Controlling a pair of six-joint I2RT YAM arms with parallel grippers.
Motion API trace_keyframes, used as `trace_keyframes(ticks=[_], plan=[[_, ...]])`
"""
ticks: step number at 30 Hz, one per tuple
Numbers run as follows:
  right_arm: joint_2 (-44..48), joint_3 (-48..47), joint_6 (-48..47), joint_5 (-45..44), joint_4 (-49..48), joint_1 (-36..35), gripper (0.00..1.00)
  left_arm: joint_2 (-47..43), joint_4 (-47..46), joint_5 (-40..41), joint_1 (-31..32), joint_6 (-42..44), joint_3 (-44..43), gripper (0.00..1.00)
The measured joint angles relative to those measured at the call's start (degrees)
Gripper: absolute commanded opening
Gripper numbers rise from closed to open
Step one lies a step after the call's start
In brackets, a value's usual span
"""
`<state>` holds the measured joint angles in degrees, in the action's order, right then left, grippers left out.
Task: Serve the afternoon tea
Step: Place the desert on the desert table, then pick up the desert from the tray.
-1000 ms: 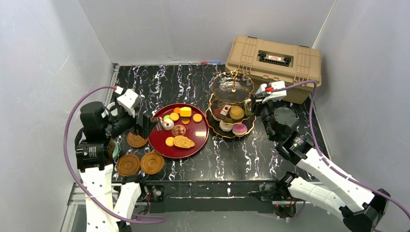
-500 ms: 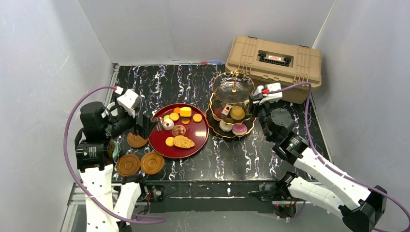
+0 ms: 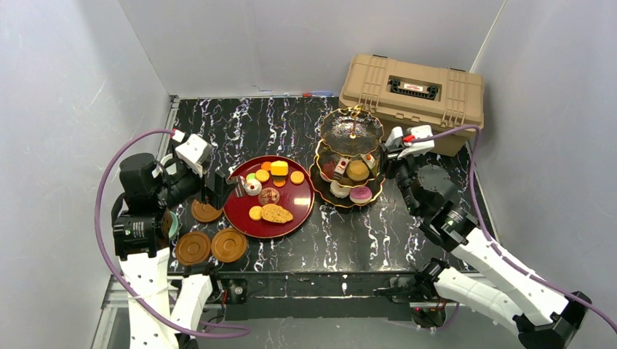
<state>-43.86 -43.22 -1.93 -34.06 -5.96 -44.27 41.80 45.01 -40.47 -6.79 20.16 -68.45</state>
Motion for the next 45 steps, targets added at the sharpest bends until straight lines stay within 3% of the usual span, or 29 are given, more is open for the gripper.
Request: trace_keyframes(ticks=[7, 13, 21, 30, 35, 40, 45], plan=[[4.33, -4.90, 1.81, 3.37, 6.82, 0.02, 0.40, 0.00, 0.02, 0.00, 0.00, 0.02, 0.00, 0.93], [5.84, -8.98, 5.05, 8.92, 11.63, 0.02, 0.20, 0.00, 0.02, -0.02, 0.00, 0.00, -0.09, 0.93], [1.90, -9.49, 10.56, 18.95, 12.98, 0.02, 0.12, 0.02, 0.02, 0.24, 0.00, -0.50, -0.09, 0.93], [-8.00, -9.75, 13.79, 26.14, 7.93, -1.88, 0.10, 0.87, 0.02, 1.11, 0.00, -1.95, -0.09, 0.93], [-18.62, -15.76, 13.29, 25.66, 5.42, -9.42, 0.11, 2.34, 0.00, 2.27, 0.00, -3.61, -0.09, 0.94], [-32.06, -25.38, 11.74, 24.65, 2.08, -15.93, 0.15, 5.07, 0.04, 7.50, 0.00, -6.91, -0.55, 0.95], [-43.43, -28.39, 11.17, 24.41, -3.34, -16.90, 0.16, 12.26, 0.79, 16.04, -0.20, -9.29, -3.69, 0.98]])
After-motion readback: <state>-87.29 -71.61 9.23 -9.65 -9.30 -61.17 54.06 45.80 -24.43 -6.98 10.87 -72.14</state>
